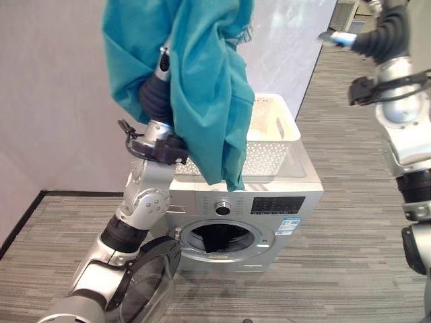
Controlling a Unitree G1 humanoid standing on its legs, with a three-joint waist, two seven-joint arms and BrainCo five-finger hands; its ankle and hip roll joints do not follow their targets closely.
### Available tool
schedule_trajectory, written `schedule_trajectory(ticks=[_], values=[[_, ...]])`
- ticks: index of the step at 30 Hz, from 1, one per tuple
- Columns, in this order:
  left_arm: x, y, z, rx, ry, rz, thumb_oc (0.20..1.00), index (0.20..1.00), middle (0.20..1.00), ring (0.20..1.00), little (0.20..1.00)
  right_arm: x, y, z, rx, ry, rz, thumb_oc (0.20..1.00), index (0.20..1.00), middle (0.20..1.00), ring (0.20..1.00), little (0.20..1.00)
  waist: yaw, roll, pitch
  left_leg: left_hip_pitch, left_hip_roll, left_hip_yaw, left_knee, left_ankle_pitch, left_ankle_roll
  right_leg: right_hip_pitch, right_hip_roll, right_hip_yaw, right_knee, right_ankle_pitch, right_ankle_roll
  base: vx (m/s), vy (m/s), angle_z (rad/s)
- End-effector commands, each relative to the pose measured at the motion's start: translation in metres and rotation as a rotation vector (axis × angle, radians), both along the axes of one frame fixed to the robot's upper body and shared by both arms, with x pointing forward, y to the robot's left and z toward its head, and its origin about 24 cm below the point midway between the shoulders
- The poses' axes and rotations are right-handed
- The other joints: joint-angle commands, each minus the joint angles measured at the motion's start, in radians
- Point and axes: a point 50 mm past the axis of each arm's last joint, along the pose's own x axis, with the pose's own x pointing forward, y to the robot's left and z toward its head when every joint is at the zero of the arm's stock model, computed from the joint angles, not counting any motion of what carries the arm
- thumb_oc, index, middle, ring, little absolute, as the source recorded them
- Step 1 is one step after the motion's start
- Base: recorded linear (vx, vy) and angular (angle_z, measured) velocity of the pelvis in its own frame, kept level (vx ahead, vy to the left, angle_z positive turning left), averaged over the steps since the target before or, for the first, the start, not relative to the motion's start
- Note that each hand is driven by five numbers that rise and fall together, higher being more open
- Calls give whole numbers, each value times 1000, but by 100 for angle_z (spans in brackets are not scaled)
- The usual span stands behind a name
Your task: Grab the laundry basket,head to the washer,open it,put in the laundry and shut it.
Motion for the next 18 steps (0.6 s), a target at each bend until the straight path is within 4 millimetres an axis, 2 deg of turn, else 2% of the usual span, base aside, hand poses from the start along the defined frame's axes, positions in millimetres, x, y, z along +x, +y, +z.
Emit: schedule_trajectory(ticks=[1, 3, 4, 5, 6, 7, 8, 11, 12, 13, 14, 15, 16, 17, 18], values=[[-8, 8, 11, -43, -87, 1, 200, 200, 200, 200, 200, -16, -15, 14, 14, -151, -71, 1000, 1000, 1000, 1000, 1000, 27, -64, -71, 3, -5, -53, 1, -35, -13, -4, -89, -54, 13, 74, 72, 0, 0, 0], [-13, 12, 8, -41, -96, 1, 200, 200, 200, 200, 200, -25, -30, 10, 12, -182, -142, 1000, 1000, 1000, 1000, 1000, 27, -61, -71, 3, -3, -56, 1, -35, -12, -3, -88, -55, 14, 71, 71, -1, -45, 5], [-27, 19, -2, -71, -86, -75, 200, 200, 200, 200, 200, -46, -73, -7, 57, -195, -306, 1000, 1000, 1000, 1000, 1000, 23, -54, -66, -1, 0, -67, 1, -32, -13, -1, -85, -60, 16, 64, 66, 0, -61, 7], [-27, 19, -2, -68, -84, -78, 200, 200, 200, 200, 200, -47, -74, -9, 59, -192, -309, 1000, 1000, 1000, 1000, 1000, 25, -57, -67, -1, 0, -68, 1, -32, -13, 0, -85, -61, 16, 64, 66, -5, -77, 14], [-37, 25, 1, -71, -121, -81, 200, 200, 200, 200, 200, -53, -89, -15, 105, -184, -337, 1000, 1000, 1000, 1000, 1000, 25, -56, -64, -2, 2, -72, 1, -31, -14, 2, -83, -62, 15, 61, 64, -2, -24, 10], [-37, 24, 0, -68, -118, -84, 200, 200, 200, 200, 200, -54, -90, -16, 107, -182, -340, 1000, 1000, 1000, 1000, 1000, 27, -59, -66, -2, 2, -73, 1, -31, -14, 3, -84, -63, 14, 61, 64, -51, -60, 6], [-49, 32, 1, -46, -162, -75, 200, 200, 200, 200, 200, -61, -114, -24, 205, -183, -404, 1000, 1000, 1000, 1000, 1000, 32, -51, -54, -11, 3, -76, 1, -17, -14, -4, -82, -66, 17, 66, 60, -9, -35, -3], [-50, 31, 0, -41, -156, -80, 200, 200, 200, 200, 200, -63, -116, -27, 209, -178, -406, 1000, 1000, 1000, 1000, 1000, 34, -55, -60, -6, 3, -81, 1, -27, -16, 3, -81, -68, 14, 57, 63, 8, -17, 1], [-55, 36, 1, -38, -178, -67, 200, 200, 200, 200, 200, -66, -126, -31, 240, -174, -443, 1000, 1000, 1000, 1000, 1000, 37, -52, -55, -8, 4, -83, 1, -26, -16, 4, -80, -69, 13, 56, 61, -65, -99, 3], [-65, 58, -7, 41, -177, 42, 200, 200, 200, 200, 200, -81, -175, -83, 385, -37, -634, 1000, 1000, 1000, 1000, 1000, 55, -38, -32, -22, 11, -96, 1, -9, -27, 5, -72, -78, 11, 52, 53, -67, -123, 5], [-65, 61, -13, 63, -148, 51, 200, 200, 200, 200, 200, -86, -186, -95, 411, 9, -667, 1000, 1000, 1000, 1000, 1000, 56, -37, -30, -23, 13, -101, 1, -7, -30, 6, -68, -83, 11, 49, 50, -62, -105, 16], [-66, 60, -13, 63, -147, 51, 200, 200, 200, 200, 200, -86, -186, -95, 411, 10, -666, 1000, 1000, 1000, 1000, 1000, 56, -37, -31, -23, 13, -101, 1, -7, -30, 6, -68, -83, 11, 49, 50, -12, -43, 28], [-66, 62, -19, 87, -118, 47, 200, 200, 200, 200, 200, -90, -194, -109, 440, 54, -700, 1000, 1000, 1000, 1000, 1000, 57, -32, -21, -26, 15, -104, 1, -3, -31, 3, -66, -85, 12, 48, 49, -28, -58, 30], [-69, 63, -31, 153, -52, 16, 200, 200, 200, 200, 200, -102, -211, -135, 489, 150, -769, 1000, 1000, 1000, 1000, 1000, 56, -28, -10, -31, 21, -110, 1, 6, -36, 1, -61, -89, 17, 46, 44, -41, -69, 23], [-70, 64, -38, 168, -18, 1, 200, 200, 200, 200, 200, -108, -218, -150, 522, 195, -812, 1000, 1000, 1000, 1000, 1000, 57, -23, -1, -34, 22, -112, 1, 9, -37, -2, -58, -91, 17, 46, 44, -30, -52, 14]])
